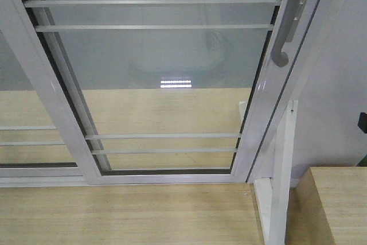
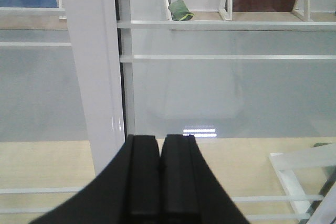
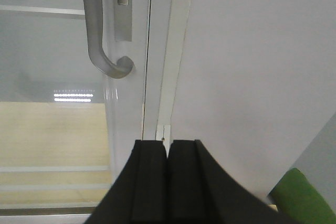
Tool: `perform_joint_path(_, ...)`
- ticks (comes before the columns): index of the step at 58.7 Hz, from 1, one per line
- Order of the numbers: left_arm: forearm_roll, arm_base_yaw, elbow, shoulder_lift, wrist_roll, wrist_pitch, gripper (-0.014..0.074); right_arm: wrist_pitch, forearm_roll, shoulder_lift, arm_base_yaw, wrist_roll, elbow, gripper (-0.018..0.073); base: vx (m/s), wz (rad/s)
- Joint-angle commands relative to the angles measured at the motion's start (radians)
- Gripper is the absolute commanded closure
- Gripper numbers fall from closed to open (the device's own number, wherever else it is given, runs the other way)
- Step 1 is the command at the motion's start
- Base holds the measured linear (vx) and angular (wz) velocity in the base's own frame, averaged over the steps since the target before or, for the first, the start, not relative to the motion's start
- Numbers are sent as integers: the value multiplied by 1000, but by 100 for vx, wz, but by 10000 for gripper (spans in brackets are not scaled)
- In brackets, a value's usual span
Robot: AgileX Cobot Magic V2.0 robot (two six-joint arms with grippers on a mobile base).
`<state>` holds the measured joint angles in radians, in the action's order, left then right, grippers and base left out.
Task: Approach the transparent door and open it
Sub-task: 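Raise the right gripper and close it around the silver handle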
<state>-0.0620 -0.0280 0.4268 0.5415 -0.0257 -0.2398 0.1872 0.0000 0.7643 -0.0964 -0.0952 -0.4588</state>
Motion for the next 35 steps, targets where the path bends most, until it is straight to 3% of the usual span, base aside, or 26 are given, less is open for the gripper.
perform_joint_path(1,-8,-5,32,21,2,90,498,-128,19,22,-7,-6,-35,401,0,0)
perform_joint_path(16,-8,-5,32,64,-1,93,308,-197,52,121,-7,-1,-35,190,0,0)
perform_joint_path(25,2,-5,32,64,-1,110,207,-269,74,209,47,-2,-35,165,0,0)
perform_joint_path(35,-8,-5,32,64,-1,151,185,-475,69,326,162,-62,-35,165,0,0)
